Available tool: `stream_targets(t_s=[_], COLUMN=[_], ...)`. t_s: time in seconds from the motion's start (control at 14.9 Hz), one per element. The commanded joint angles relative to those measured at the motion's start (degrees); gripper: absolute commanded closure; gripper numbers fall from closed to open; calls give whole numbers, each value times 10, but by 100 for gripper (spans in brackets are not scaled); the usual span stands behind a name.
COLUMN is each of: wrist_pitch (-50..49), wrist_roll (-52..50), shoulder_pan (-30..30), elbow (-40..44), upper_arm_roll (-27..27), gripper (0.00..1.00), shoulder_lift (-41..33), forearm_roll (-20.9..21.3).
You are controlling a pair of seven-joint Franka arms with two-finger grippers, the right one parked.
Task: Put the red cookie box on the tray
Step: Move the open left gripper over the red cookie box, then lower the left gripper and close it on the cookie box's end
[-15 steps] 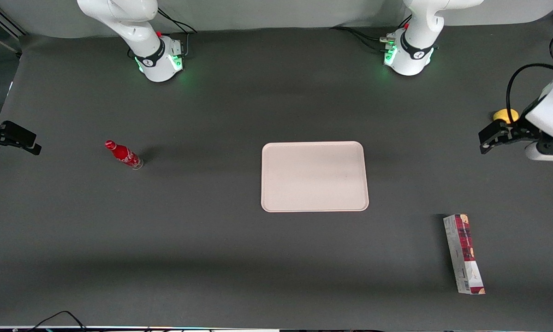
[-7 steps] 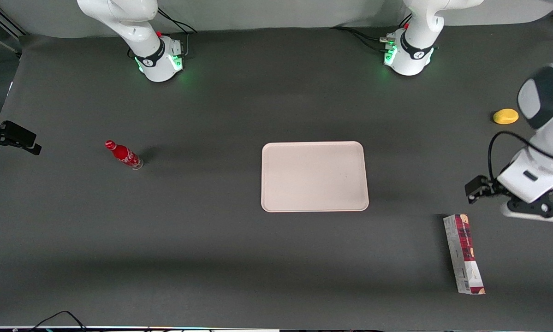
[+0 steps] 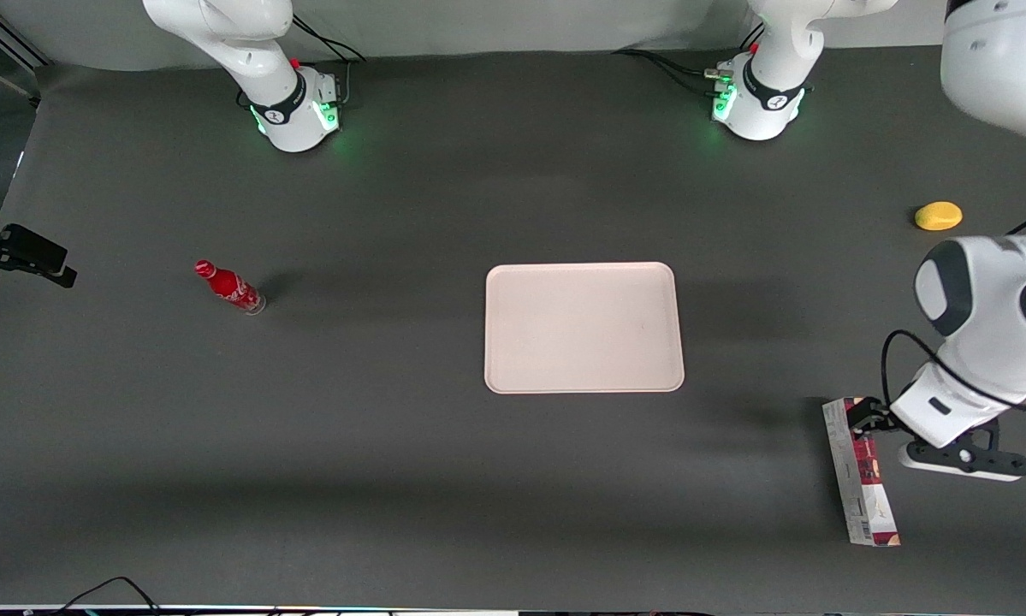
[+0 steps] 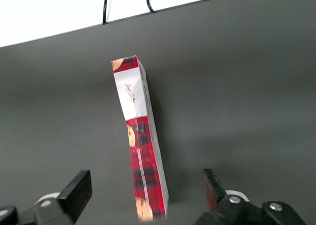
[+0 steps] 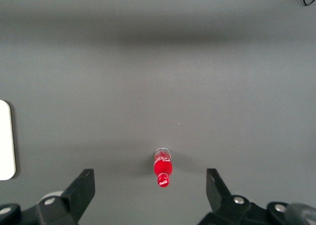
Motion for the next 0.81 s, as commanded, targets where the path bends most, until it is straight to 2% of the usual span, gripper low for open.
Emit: stream_targets(t_s=[0.0, 0.4, 0.67, 0.74], wrist_pitch=[83, 174, 200, 200], wrist_roll=[12, 11, 13, 13], shoulder_pan=[-2, -2, -1, -1], elbow=[24, 26, 27, 27], upper_arm_roll=[19, 19, 19, 19], gripper=[0, 0, 0, 5], shoulder_lift=[76, 159, 174, 177], forearm_roll=[-2, -29, -28, -28])
